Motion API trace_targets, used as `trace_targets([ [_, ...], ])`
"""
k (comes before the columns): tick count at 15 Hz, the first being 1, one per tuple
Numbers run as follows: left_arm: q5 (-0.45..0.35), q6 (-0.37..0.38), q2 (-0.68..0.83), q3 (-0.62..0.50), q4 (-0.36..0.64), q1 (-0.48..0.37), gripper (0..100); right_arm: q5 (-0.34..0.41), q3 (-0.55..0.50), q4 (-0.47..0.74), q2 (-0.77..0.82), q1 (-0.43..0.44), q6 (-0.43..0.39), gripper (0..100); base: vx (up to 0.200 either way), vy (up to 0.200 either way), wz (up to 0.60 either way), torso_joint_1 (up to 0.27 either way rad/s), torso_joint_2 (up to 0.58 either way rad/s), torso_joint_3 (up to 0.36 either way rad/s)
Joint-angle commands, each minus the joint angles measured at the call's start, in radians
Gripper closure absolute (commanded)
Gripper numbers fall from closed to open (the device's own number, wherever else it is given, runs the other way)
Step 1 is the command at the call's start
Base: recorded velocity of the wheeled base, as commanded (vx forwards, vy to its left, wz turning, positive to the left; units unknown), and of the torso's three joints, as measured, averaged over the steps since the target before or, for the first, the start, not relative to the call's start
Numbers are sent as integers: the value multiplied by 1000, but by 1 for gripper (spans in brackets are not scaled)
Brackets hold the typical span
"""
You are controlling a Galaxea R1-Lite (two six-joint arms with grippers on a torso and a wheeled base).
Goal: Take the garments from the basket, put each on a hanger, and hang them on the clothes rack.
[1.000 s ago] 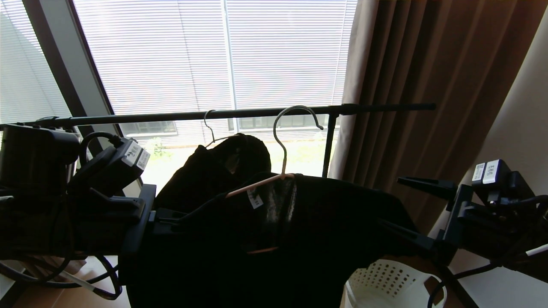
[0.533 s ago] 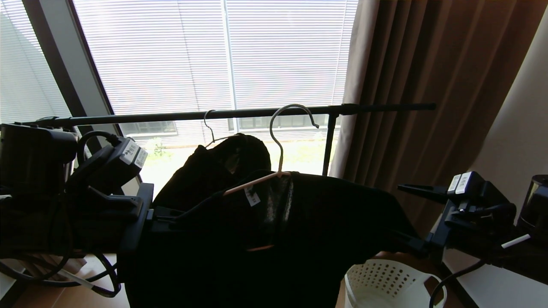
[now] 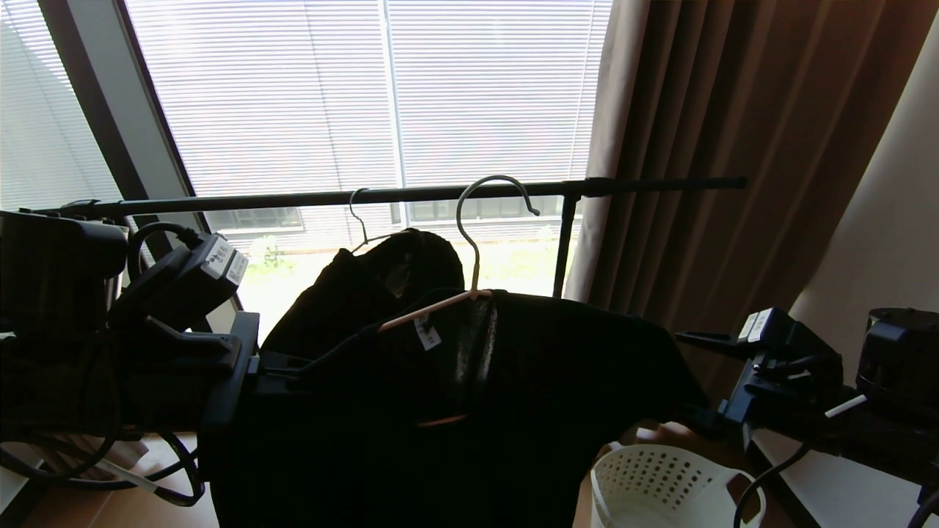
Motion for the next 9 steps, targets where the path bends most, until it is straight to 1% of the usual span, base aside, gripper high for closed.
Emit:
trace_targets([
  [1,1,0,-2,3,0,0,100,11,-9,-1,19,-19,3,100,0,0,0,0,0,0],
  [2,0,0,-2,3,1,0,100,12,-11,-1,19,-23,3,100,0,0,0,0,0,0],
  [4,1,-10,-11,1,1,8,100,12,-26,2,27,-60,3,100,0,0,0,0,0,0],
  [5,1,-19,-13,1,0,8,100,12,-40,-1,52,-89,3,100,0,0,0,0,0,0],
  [9,0,-20,-26,1,1,22,100,17,-77,1,108,-152,3,100,0,0,0,0,0,0],
])
